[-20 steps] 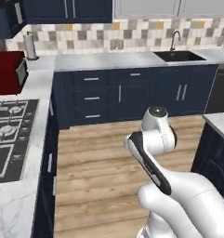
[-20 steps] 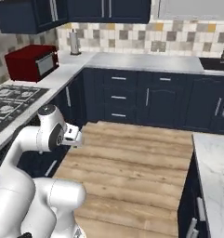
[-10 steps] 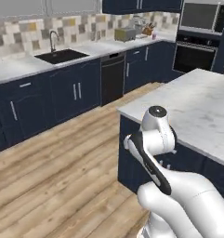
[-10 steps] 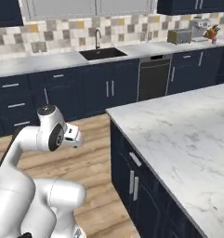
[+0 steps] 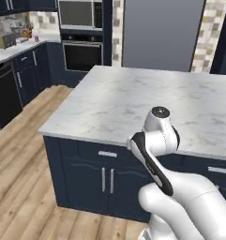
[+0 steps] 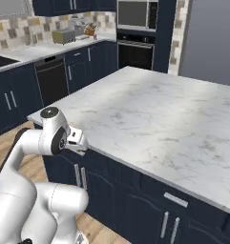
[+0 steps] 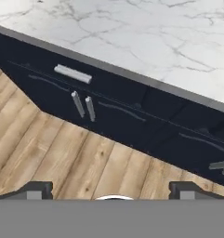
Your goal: Four empty soda cans are scattered around the kitchen. Gather all the cans and cluster them next to the stove for recycling.
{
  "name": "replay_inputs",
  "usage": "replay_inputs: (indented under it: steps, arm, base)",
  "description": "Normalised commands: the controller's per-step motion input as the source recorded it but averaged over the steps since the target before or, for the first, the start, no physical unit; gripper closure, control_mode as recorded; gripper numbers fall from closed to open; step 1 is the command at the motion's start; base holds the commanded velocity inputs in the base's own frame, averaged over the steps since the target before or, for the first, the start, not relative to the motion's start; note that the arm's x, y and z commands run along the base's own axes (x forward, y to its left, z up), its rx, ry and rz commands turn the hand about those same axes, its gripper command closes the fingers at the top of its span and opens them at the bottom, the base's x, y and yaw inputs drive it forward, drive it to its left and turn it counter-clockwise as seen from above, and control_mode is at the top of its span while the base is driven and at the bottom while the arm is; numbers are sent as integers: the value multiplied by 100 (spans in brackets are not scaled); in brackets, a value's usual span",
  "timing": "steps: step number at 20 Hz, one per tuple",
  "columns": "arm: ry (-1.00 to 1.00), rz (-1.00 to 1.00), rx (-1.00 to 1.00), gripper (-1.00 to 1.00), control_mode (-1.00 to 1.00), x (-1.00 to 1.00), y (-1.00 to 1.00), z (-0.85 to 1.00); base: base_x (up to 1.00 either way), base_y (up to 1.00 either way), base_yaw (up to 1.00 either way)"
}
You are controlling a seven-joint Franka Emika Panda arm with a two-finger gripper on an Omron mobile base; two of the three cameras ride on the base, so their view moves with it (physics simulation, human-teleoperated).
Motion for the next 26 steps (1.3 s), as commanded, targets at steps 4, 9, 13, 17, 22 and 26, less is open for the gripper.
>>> replay_inputs:
  steps: [4, 9, 13, 17, 22, 26]
  arm:
    - [0, 0, 0, -100, 100, 0, 0, 0]
    - [0, 0, 0, -100, 100, 0, 0, 0]
    - [0, 0, 0, -100, 100, 0, 0, 0]
    - [0, 0, 0, -100, 100, 0, 0, 0]
    - [0, 0, 0, -100, 100, 0, 0, 0]
    - [0, 0, 0, -100, 100, 0, 0, 0]
  base:
    - [17, 33, -56]
    - [16, 49, -30]
    - [13, 65, -7]
    - [11, 70, 0]
    - [12, 72, 0]
    - [16, 71, 0]
